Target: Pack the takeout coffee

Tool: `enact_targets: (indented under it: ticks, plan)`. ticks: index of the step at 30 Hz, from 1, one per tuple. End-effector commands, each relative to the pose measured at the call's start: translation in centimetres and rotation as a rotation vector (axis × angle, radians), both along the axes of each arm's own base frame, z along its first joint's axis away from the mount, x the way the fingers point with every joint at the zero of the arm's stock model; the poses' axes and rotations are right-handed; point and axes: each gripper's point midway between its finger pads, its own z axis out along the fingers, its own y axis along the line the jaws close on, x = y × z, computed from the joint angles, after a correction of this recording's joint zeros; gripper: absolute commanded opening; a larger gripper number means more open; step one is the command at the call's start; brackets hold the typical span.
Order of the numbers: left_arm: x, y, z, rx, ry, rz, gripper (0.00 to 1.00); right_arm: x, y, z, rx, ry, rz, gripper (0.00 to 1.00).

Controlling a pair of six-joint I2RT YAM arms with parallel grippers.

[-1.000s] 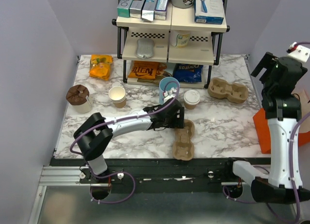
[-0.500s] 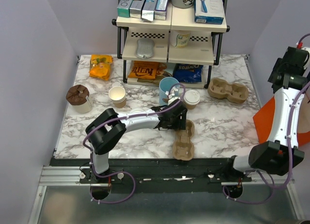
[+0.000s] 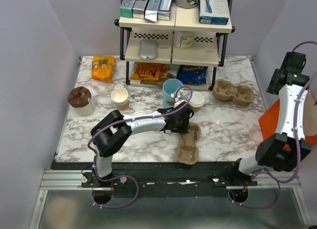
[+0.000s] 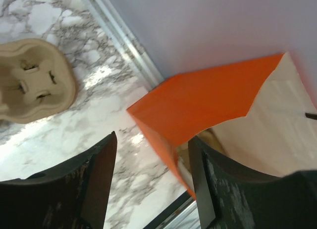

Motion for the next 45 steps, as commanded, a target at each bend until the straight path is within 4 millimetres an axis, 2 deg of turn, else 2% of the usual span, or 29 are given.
enact_targets:
  ticks: [1,7,11,14,17,20,23,26,27,29,30,34,38,39,41,42,45]
  plan:
    - [-0.1,-0.1,-0.2,0.026,-0.001,-0.009,0.43,-1.5,2.0,-1.8,0.120,0.026,-0.019,0.59]
    - [-0.6,0.7,0.0,0.031,-0.001,0.000,0.36,-2.5,3.2,-0.4,0.140,-0.062,-0.014,0.44]
    - [-1.0,1.6,0.2,0.038,0.003,0.006,0.31,-2.3,3.6,0.9,0.135,-0.123,0.006,0.17]
    - [-1.1,1.9,1.0,0.021,-0.005,0.004,0.26,-2.2,3.5,0.7,0.139,-0.102,0.004,0.06]
    - [-1.2,2.3,1.9,0.020,-0.017,0.006,0.25,-2.3,3.6,0.2,0.148,-0.079,0.009,0.01]
    - [-1.1,3.4,2.3,0.041,-0.025,0.027,0.21,-2.1,4.3,0.5,0.158,-0.092,0.034,0.01]
    - [-1.2,4.2,3.2,0.026,-0.028,0.044,0.21,-1.1,6.9,1.2,0.177,-0.114,0.151,0.01]
    - [-1.3,5.5,4.3,0.013,-0.033,0.060,0.21,0.3,12.1,2.2,0.182,-0.129,0.381,0.01]
    - [-1.1,6.1,4.6,0.011,-0.038,0.074,0.21,0.5,14.8,2.6,0.173,-0.128,0.498,0.01]
    - [-1.5,7.6,5.4,0.003,-0.043,0.090,0.21,0.2,17.6,2.1,0.187,-0.104,0.629,0.01]
    - [-1.6,8.2,5.7,0.000,-0.044,0.104,0.21,-0.1,19.7,1.8,0.185,-0.085,0.702,0.01]
    - [-2.2,12.8,7.6,-0.026,-0.078,0.177,0.21,-1.4,22.2,0.8,0.156,-0.011,0.801,0.01]
    - [-3.3,15.9,9.5,-0.080,-0.118,0.216,0.28,-2.9,25.0,-0.3,0.115,0.057,0.926,0.01]
    - [-3.6,16.4,9.8,-0.089,-0.122,0.221,0.29,-3.7,26.6,-0.6,0.100,0.081,0.994,0.01]
    - [-4.2,17.5,10.7,-0.120,-0.137,0.234,0.29,-4.4,27.7,-0.8,0.054,0.113,1.066,0.01]
    - [-4.4,17.9,10.9,-0.124,-0.139,0.239,0.29,-5.2,29.1,-0.8,0.043,0.117,1.137,0.01]
    - [-4.8,18.8,11.7,-0.147,-0.151,0.236,0.29,-6.5,31.6,-0.7,0.030,0.129,1.282,0.01]
